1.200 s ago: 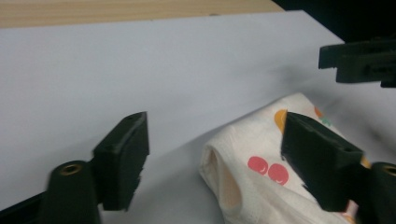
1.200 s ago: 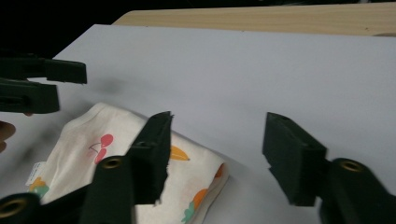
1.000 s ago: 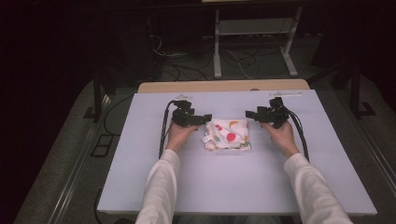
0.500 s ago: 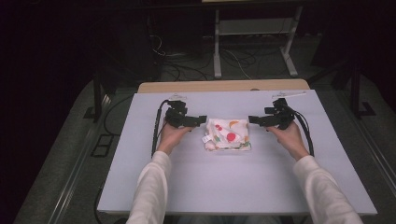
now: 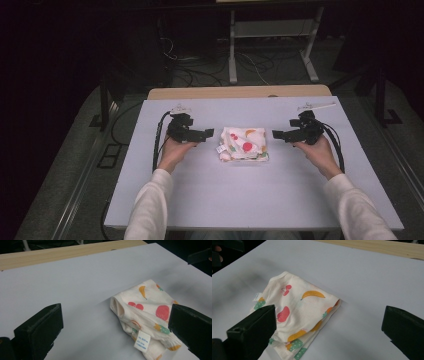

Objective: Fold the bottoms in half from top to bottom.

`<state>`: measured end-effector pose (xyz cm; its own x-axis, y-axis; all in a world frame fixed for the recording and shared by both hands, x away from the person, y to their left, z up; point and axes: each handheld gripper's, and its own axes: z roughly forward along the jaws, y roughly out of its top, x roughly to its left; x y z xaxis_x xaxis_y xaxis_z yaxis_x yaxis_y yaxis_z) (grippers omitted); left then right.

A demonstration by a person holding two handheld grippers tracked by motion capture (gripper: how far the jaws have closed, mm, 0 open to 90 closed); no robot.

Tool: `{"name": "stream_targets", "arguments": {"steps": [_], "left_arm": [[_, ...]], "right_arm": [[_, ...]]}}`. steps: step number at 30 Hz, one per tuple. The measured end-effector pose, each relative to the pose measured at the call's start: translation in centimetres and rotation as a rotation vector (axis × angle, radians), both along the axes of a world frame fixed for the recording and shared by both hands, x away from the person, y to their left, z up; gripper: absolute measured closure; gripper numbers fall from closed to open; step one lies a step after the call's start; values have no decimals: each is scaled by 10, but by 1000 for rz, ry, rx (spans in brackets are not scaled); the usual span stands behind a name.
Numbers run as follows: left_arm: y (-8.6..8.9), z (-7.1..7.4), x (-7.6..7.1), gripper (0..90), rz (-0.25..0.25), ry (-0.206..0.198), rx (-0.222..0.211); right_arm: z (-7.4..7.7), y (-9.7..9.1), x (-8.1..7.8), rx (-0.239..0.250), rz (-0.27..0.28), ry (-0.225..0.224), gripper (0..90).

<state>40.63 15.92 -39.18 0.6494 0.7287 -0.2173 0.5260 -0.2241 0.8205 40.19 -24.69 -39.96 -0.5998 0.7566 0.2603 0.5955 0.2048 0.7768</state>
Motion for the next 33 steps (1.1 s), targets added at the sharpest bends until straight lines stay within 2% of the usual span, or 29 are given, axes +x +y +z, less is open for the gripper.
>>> {"name": "stream_targets", "arguments": {"steps": [10, 19, 25, 33], "left_arm": [[6, -7, -18, 0, -31, -6, 33], [13, -2, -32, 0, -42, -35, 14], [20, -5, -41, 0, -46, -37, 5], [30, -11, -56, 0, -52, -39, -11]], "right_arm": [[0, -9, -18, 17, -1, -2, 0], [-9, -17, -34, 18, -9, 9, 0], [-13, -23, -43, 23, -24, 14, 0], [-14, -29, -60, 36, -17, 6, 0]]}}
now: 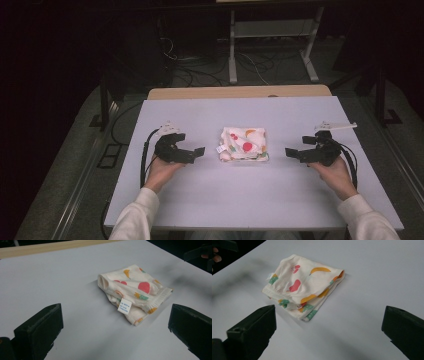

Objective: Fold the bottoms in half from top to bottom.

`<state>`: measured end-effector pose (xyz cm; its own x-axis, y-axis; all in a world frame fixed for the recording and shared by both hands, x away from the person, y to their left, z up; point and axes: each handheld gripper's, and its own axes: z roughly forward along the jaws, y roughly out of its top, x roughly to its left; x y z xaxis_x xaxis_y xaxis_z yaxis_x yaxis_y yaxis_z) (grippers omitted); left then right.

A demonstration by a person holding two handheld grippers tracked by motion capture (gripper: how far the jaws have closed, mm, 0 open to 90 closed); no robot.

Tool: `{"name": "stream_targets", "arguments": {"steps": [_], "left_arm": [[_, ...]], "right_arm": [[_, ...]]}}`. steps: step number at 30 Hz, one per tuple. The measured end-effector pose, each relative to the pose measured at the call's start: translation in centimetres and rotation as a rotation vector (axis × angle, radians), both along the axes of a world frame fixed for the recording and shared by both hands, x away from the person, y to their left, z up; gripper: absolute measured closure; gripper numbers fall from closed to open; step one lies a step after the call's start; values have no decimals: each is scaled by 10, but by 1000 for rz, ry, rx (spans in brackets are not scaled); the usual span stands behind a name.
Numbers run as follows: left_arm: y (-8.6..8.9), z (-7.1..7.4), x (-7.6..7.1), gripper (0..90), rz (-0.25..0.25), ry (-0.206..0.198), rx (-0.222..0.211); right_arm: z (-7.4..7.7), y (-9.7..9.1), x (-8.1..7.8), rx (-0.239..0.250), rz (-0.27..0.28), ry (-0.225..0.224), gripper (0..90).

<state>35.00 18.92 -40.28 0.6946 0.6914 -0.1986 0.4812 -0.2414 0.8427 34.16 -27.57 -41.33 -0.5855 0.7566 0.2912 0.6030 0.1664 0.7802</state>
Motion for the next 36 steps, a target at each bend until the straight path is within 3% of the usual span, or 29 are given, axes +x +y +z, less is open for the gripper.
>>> {"name": "stream_targets", "arguments": {"steps": [11, 23, 36], "left_arm": [[9, -5, -22, 0, -23, -10, 20], [22, -16, -47, 0, -25, -31, 9], [38, -22, -68, 0, 20, -70, -1]], "right_arm": [[-3, 1, -22, -13, 12, -13, 0], [-15, -1, -46, -40, 19, -33, 0], [-24, -10, -64, -34, 0, -54, 0]]}}
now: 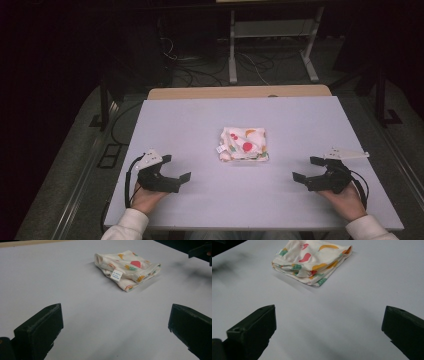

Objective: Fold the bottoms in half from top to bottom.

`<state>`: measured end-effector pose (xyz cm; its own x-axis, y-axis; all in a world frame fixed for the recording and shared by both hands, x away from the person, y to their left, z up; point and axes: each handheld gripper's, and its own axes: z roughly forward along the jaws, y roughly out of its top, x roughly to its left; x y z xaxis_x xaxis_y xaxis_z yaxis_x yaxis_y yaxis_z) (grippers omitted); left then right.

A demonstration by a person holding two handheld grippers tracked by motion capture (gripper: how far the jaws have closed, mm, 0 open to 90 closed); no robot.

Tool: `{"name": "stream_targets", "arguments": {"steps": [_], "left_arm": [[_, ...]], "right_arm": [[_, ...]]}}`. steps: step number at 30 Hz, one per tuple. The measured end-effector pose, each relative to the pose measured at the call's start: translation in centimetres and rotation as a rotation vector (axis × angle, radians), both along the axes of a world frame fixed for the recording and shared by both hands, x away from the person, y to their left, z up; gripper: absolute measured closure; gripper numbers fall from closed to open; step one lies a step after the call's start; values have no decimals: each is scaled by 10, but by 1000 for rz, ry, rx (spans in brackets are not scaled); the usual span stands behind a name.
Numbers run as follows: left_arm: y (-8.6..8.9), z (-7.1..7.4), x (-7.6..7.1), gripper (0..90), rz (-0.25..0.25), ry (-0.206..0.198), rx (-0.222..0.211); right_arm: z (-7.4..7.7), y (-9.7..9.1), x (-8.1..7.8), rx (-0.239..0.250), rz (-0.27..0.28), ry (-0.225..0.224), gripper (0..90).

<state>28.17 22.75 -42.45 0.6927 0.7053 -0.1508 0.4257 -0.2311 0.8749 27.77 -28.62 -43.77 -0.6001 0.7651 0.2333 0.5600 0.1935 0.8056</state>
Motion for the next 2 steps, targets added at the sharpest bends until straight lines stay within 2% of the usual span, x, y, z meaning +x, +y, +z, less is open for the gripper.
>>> {"name": "stream_targets", "arguments": {"steps": [2], "left_arm": [[2, 0, 1, 0, 3, 0, -6]], "right_arm": [[-1, -1, -1, -11, 5, 4, 0]]}}
